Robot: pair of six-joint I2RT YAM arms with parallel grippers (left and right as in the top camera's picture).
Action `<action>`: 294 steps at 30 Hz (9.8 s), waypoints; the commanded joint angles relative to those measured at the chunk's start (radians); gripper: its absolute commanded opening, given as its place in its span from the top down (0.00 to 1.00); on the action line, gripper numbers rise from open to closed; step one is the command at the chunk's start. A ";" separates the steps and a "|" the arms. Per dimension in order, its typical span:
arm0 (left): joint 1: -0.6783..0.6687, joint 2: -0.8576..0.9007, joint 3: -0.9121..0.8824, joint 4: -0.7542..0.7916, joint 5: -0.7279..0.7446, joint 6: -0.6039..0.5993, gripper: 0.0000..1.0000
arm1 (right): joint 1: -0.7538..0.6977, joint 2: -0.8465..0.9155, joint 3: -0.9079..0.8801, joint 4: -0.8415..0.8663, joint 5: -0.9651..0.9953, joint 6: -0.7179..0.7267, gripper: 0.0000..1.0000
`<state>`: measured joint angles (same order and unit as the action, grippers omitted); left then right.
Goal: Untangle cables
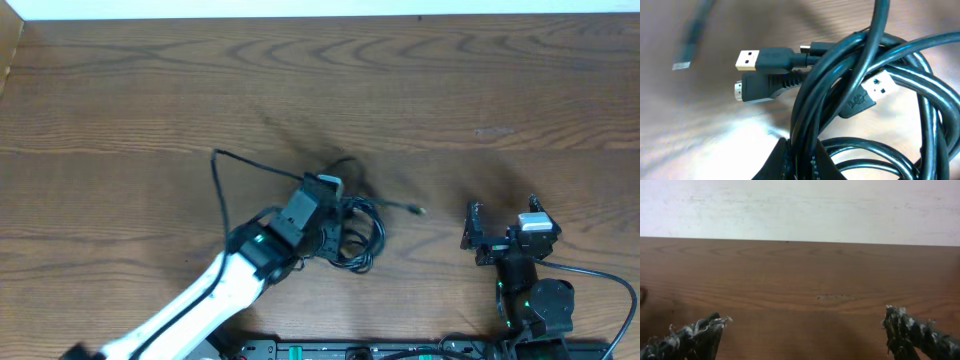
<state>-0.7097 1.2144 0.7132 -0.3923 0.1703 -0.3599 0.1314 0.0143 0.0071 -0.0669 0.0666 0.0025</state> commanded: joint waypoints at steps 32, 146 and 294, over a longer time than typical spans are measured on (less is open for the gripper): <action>0.102 -0.002 0.011 0.203 0.195 0.892 0.92 | 0.001 0.011 -0.002 0.002 -0.218 0.475 0.01; -0.119 -0.373 0.011 0.602 0.037 0.272 0.93 | 0.001 0.230 0.457 -0.063 -1.091 0.355 0.99; -0.383 -0.407 0.011 0.389 -0.055 0.043 0.92 | 0.000 0.230 0.456 -0.401 -0.431 0.492 0.01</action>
<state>-1.0885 0.8139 0.7128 -0.0185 -0.0513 -0.3988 0.1314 0.2523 0.4553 -0.4664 -0.4431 0.4606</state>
